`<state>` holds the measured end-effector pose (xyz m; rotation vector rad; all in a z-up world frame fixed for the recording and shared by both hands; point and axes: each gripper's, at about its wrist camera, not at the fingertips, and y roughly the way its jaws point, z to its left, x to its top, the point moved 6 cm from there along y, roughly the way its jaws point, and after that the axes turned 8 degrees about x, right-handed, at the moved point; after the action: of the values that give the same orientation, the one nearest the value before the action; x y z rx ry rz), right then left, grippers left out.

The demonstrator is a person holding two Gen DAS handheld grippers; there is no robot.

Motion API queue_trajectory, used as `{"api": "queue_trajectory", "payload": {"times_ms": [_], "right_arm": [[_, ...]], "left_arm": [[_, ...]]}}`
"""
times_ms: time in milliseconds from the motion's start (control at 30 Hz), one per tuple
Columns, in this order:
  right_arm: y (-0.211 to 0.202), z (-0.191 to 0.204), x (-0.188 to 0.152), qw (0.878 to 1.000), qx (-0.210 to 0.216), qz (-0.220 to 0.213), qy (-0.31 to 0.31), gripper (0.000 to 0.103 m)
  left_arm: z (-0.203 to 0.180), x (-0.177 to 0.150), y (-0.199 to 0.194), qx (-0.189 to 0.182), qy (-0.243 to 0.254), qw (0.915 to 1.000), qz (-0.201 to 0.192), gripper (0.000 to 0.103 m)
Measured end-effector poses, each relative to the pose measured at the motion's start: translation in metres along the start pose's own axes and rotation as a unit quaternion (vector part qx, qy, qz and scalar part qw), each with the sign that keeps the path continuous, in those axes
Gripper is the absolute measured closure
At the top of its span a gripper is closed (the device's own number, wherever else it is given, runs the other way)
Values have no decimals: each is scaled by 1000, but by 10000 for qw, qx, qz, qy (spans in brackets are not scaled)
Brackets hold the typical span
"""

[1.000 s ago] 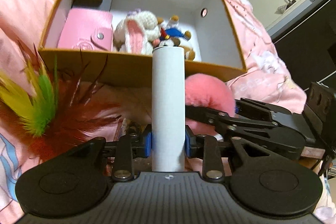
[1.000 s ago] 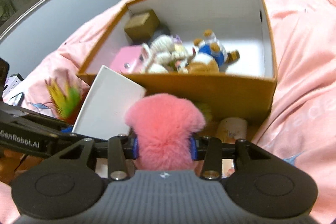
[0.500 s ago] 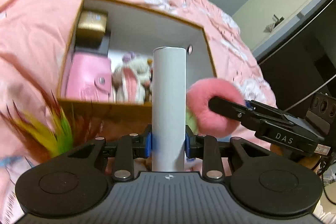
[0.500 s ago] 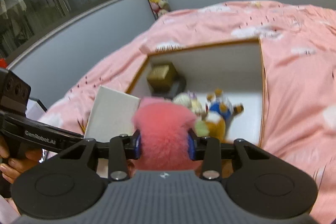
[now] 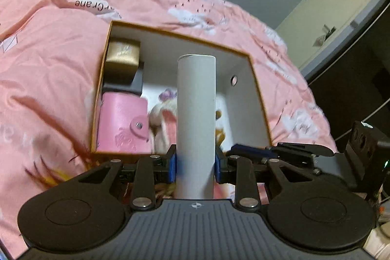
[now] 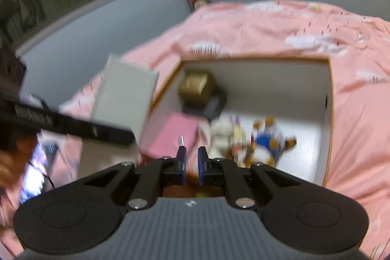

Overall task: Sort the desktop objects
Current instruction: 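Carry the white tube and pink pompom over the box with both tools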

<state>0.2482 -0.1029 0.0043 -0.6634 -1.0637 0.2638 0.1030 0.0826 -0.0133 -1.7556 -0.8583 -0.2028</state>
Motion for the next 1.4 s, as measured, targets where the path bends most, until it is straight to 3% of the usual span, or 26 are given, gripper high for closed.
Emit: {"api": "queue_trajectory", "payload": {"times_ms": [67, 133, 333, 700, 833, 1033, 1200, 1400], "right_arm": [[9, 3, -17, 9994, -141, 220, -216, 65], [18, 4, -34, 9970, -419, 399, -511, 53], [53, -12, -69, 9905, -691, 1076, -512, 35], [88, -46, -87, 9866, -919, 1335, -207, 38], [88, -49, -90, 9850, -1105, 1285, -313, 54], [65, -49, -83, 9912, -921, 951, -44, 59], [27, -42, -68, 9978, -396, 471, 249, 59], [-13, -16, -45, 9999, 20, -71, 94, 59]], "left_arm": [[1, -6, 3, 55, 74, 9999, 58, 70], [2, -12, 3, 134, 116, 9998, 79, 70], [7, -16, 9, 244, 13, 9997, 77, 70], [3, -15, 20, 242, -13, 9996, 154, 70], [1, -17, 23, 247, 9, 9995, 187, 70], [0, -19, 20, 236, -12, 9996, 167, 70], [0, -17, 16, 204, -34, 9997, 94, 70], [-9, -10, 11, 125, 44, 9999, -49, 70]]}}
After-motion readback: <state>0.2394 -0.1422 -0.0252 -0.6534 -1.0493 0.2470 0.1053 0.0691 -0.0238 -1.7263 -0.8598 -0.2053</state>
